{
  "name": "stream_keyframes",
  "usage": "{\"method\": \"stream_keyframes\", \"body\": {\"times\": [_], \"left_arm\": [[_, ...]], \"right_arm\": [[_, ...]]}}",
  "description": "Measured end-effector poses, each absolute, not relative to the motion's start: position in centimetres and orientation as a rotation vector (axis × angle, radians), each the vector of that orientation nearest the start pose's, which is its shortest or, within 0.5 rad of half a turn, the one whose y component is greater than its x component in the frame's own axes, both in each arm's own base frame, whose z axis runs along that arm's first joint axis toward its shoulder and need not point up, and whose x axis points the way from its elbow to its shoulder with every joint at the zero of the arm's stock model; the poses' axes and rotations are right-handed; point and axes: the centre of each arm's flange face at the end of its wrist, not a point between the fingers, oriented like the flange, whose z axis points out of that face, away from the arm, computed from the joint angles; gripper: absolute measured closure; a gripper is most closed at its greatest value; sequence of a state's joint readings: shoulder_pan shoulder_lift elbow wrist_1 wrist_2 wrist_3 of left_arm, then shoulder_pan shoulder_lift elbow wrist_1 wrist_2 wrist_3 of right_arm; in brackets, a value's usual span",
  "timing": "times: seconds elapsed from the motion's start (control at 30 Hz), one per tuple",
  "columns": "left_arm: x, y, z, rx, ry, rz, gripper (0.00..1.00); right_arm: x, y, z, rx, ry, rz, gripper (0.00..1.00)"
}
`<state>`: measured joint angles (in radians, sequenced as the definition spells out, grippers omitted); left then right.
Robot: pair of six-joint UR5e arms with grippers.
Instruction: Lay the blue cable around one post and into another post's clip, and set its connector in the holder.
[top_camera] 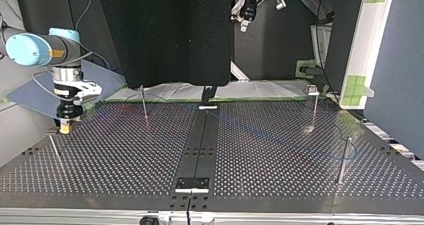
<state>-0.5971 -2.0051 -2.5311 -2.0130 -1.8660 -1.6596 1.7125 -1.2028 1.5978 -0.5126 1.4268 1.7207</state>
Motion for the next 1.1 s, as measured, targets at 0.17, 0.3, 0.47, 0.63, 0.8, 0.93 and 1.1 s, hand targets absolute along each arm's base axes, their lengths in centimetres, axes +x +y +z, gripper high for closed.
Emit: {"method": "stream_keyframes", "body": {"times": [0.17, 0.3, 0.47, 0.63, 0.8, 0.93, 1.1], "left_arm": [[20.0, -26.2, 4.1, 0.258, 1.813, -0.212, 0.00], [20.0, -26.2, 4.1, 0.258, 1.813, -0.212, 0.00], [20.0, -26.2, 4.1, 0.258, 1.813, -0.212, 0.00], [20.0, -26.2, 4.1, 0.258, 1.814, -0.212, 0.00], [20.0, -26.2, 4.0, 0.258, 1.814, -0.212, 0.00], [20.0, -26.2, 4.1, 0.258, 1.813, -0.212, 0.00], [20.0, -26.2, 4.1, 0.256, 1.813, -0.215, 0.00]], "right_arm": [[23.3, -59.8, 32.2, 1.269, -1.090, 1.581, 1.00], [23.2, -59.8, 32.3, 1.263, -1.088, 1.584, 1.00], [22.8, -60.0, 32.3, 1.258, -1.091, 1.582, 1.00], [22.5, -60.1, 32.2, 1.260, -1.095, 1.572, 1.00], [22.1, -60.0, 31.7, 1.283, -1.106, 1.534, 1.00], [21.6, -60.0, 31.3, 1.299, -1.117, 1.505, 1.00], [20.4, -60.5, 30.3, 1.310, -1.143, 1.476, 1.00]]}}
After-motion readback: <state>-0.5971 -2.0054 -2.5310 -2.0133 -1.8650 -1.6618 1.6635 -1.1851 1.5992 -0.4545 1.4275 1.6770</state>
